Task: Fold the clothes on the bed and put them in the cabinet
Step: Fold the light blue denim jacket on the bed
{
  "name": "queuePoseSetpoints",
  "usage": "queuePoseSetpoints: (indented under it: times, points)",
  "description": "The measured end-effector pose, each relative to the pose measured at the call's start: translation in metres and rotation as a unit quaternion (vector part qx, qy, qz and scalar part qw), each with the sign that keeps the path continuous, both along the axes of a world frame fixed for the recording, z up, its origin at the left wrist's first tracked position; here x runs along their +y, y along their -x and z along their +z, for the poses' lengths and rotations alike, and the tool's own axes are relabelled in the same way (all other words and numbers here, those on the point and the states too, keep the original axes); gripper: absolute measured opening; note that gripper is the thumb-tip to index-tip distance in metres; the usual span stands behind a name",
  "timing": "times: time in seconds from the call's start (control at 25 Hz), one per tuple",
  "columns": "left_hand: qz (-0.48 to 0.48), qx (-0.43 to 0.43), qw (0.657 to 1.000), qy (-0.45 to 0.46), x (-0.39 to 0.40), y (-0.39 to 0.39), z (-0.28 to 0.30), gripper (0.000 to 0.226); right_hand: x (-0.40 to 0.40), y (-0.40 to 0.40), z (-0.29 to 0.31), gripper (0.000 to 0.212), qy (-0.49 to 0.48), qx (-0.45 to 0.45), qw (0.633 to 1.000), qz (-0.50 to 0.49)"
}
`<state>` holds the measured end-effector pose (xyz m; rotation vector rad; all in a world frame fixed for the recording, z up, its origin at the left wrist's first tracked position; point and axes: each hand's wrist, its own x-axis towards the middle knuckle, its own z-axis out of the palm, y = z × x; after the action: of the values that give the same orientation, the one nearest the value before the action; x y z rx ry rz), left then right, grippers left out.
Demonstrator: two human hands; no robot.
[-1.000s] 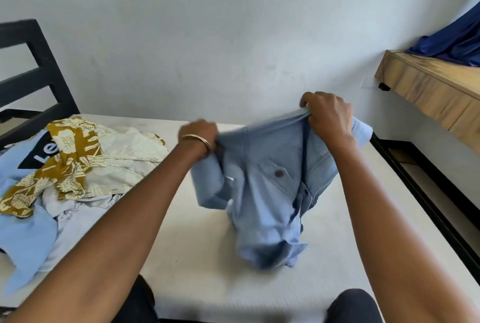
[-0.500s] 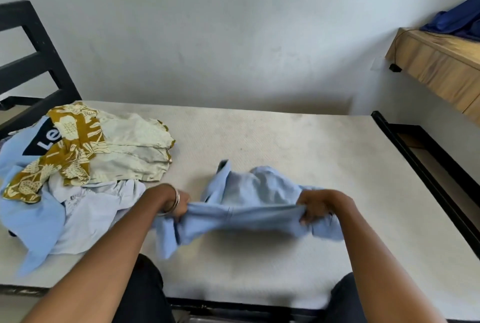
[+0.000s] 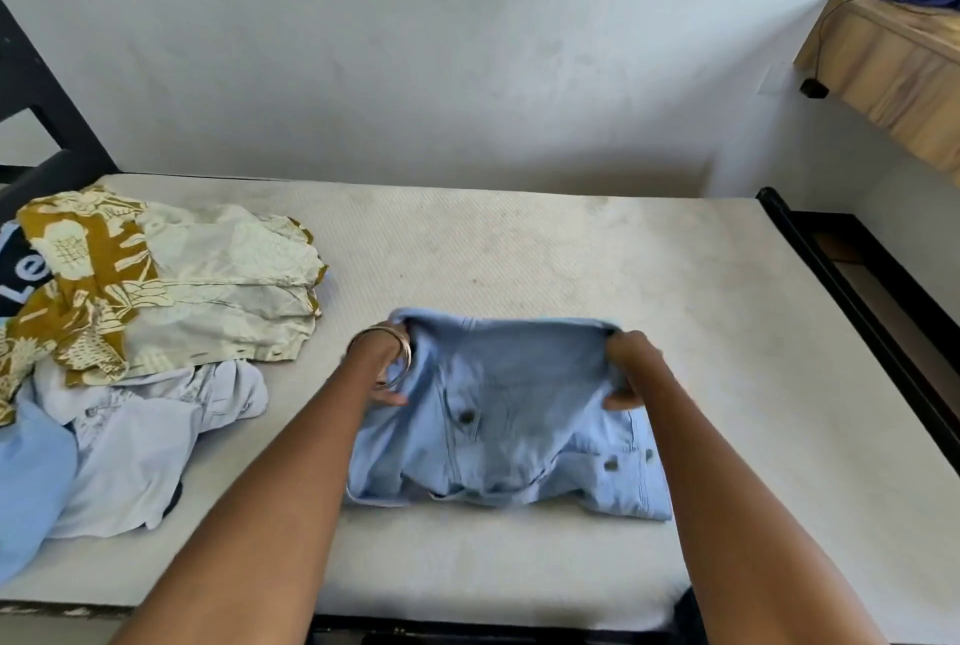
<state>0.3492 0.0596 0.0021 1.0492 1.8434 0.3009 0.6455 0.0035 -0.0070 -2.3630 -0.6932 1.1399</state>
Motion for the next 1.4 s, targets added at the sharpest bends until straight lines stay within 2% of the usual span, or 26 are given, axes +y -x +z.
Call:
queuePoseSetpoints:
  times: [0.04, 0.08, 0.12, 0.16, 0.24, 0.32, 0.4, 0.44, 0.52, 0.6, 0.68, 0.76, 0.8, 0.88, 0.92, 0.96, 1.0, 1.04, 1.08, 1.12, 1.2, 1.32, 1.4]
  points:
    - [0.058, -0.179, 0.982, 0.036, 0.004, -0.016, 0.006, 0.033, 0.013, 0.002, 0.001, 0.029, -0.057, 0.190, 0.976, -0.093]
    - [0.116, -0.317, 0.940, 0.040, 0.015, -0.024, 0.004, 0.033, 0.025, 0.004, 0.005, 0.025, -0.113, 0.334, 0.924, -0.149]
    - [0.167, -0.415, 0.894, 0.024, 0.028, -0.033, 0.007, 0.038, 0.043, 0.005, 0.013, 0.020, -0.169, 0.420, 0.875, -0.170]
    - [0.205, -0.496, 0.844, -0.003, 0.044, -0.043, 0.011, 0.044, 0.060, 0.007, 0.029, 0.020, -0.226, 0.461, 0.842, -0.169]
    - [0.206, -0.613, 0.757, -0.086, 0.080, -0.059, 0.039, 0.039, 0.097, 0.006, 0.072, 0.027, -0.351, 0.501, 0.776, -0.154]
    - [0.163, -0.691, 0.680, -0.183, 0.107, -0.071, 0.092, 0.027, 0.127, 0.004, 0.122, 0.024, -0.463, 0.527, 0.702, -0.123]
    - [0.105, -0.730, 0.613, -0.283, 0.126, -0.075, 0.145, 0.017, 0.142, 0.002, 0.158, 0.027, -0.543, 0.519, 0.656, -0.079]
    - [0.086, -0.730, 0.595, -0.327, 0.127, -0.074, 0.168, 0.014, 0.142, 0.000, 0.170, 0.031, -0.576, 0.502, 0.642, -0.061]
    - [0.087, -0.731, 0.562, -0.377, 0.122, -0.067, 0.198, 0.039, 0.130, -0.002, 0.180, 0.032, -0.623, 0.460, 0.631, -0.048]
    - [0.118, -0.714, 0.561, -0.403, 0.098, -0.061, 0.205, 0.043, 0.106, -0.001, 0.174, 0.036, -0.645, 0.389, 0.656, -0.050]
    - [0.181, -0.682, 0.571, -0.420, 0.069, -0.056, 0.184, 0.034, 0.074, -0.003, 0.145, 0.045, -0.649, 0.276, 0.708, -0.032]
    - [0.254, -0.618, 0.594, -0.448, 0.040, -0.042, 0.124, 0.027, 0.037, -0.007, 0.093, 0.048, -0.616, 0.110, 0.780, -0.001]
    - [0.283, -0.552, 0.630, -0.468, 0.021, -0.031, 0.083, 0.029, 0.012, -0.008, 0.060, 0.046, -0.580, 0.008, 0.814, 0.019]
    - [0.329, -0.367, 0.765, -0.416, -0.032, -0.002, -0.009, 0.035, -0.040, -0.014, -0.009, 0.039, -0.453, -0.185, 0.868, 0.083]
    - [0.325, -0.252, 0.835, -0.365, -0.061, 0.014, -0.051, 0.042, -0.068, -0.012, -0.041, 0.034, -0.350, -0.252, 0.889, 0.154]
    - [0.268, -0.098, 0.890, -0.355, -0.089, 0.033, -0.091, 0.047, -0.098, -0.008, -0.065, 0.030, -0.210, -0.283, 0.907, 0.231]
    - [0.148, 0.069, 0.921, -0.353, -0.118, 0.054, -0.125, 0.045, -0.126, -0.005, -0.088, 0.028, -0.064, -0.295, 0.907, 0.292]
    - [0.004, 0.195, 0.931, -0.308, -0.137, 0.070, -0.144, 0.038, -0.143, -0.002, -0.101, 0.027, 0.036, -0.291, 0.892, 0.344]
    - [-0.138, 0.247, 0.932, -0.228, -0.149, 0.079, -0.151, 0.035, -0.157, 0.001, -0.109, 0.028, 0.097, -0.277, 0.874, 0.388]
    - [-0.262, 0.275, 0.913, -0.151, -0.154, 0.084, -0.146, 0.035, -0.161, 0.006, -0.108, 0.029, 0.115, -0.278, 0.858, 0.416]
    - [-0.439, 0.325, 0.837, -0.035, -0.155, 0.081, -0.123, 0.038, -0.153, 0.012, -0.098, 0.030, 0.125, -0.319, 0.816, 0.466]
    - [-0.531, 0.391, 0.748, 0.077, -0.150, 0.077, -0.107, 0.056, -0.136, 0.018, -0.089, 0.028, 0.166, -0.347, 0.763, 0.519]
    - [-0.550, 0.415, 0.714, 0.125, -0.146, 0.076, -0.099, 0.069, -0.133, 0.016, -0.089, 0.030, 0.204, -0.331, 0.752, 0.533]
